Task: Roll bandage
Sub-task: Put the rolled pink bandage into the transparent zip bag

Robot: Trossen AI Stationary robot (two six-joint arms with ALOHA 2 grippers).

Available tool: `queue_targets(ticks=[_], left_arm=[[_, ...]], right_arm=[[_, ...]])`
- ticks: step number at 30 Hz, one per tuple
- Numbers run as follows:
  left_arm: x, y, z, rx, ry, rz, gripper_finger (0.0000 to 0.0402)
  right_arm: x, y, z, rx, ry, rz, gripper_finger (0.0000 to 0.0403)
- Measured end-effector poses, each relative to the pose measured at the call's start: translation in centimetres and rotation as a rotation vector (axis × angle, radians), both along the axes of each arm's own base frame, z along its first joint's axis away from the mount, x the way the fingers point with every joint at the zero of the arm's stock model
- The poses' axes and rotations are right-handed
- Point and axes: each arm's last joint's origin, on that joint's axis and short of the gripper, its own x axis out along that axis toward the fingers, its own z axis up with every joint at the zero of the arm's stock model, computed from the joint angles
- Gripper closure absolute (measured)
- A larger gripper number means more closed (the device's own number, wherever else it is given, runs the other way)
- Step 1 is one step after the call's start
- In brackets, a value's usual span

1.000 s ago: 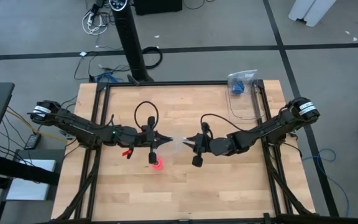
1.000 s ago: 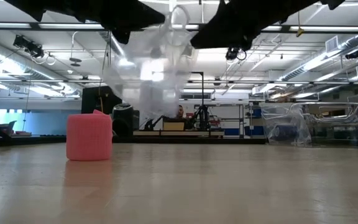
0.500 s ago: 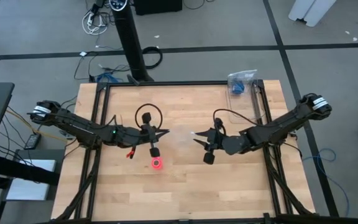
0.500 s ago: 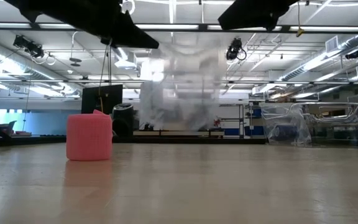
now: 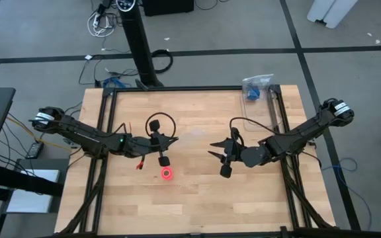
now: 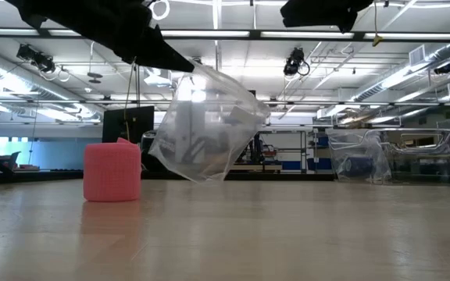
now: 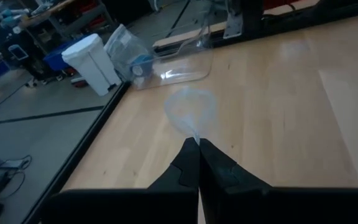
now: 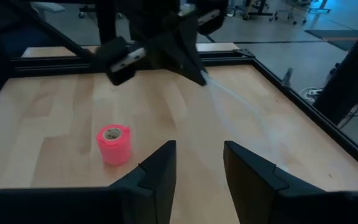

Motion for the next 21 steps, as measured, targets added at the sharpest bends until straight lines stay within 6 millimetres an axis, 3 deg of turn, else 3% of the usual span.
queue_targets(ticks=[5, 10, 14, 21], left_arm=[[-0.1, -0.1, -0.1, 0.003, 0.004, 0.017, 0.0401], [-0.5, 0.0, 0.1, 0.005, 0.017, 0.043, 0.0401], [-0.8, 0.1, 0.4, -0.024, 0.004, 0.052, 0.0401], [-1.0, 0.2, 0.1, -0.044, 0.036, 0.061, 0.0401]], right_arm=[[0.2, 1.3, -0.5, 0.026, -0.015, 0.037, 0.0266], [1.8, 3.5, -2.6, 0.047, -0.026, 0.103, 0.0269], [4.1, 5.3, -4.5, 0.113, -0.005, 0.176, 0.027], [9.5, 7.3, -7.3, 0.072, 0.052, 0.161, 0.027]])
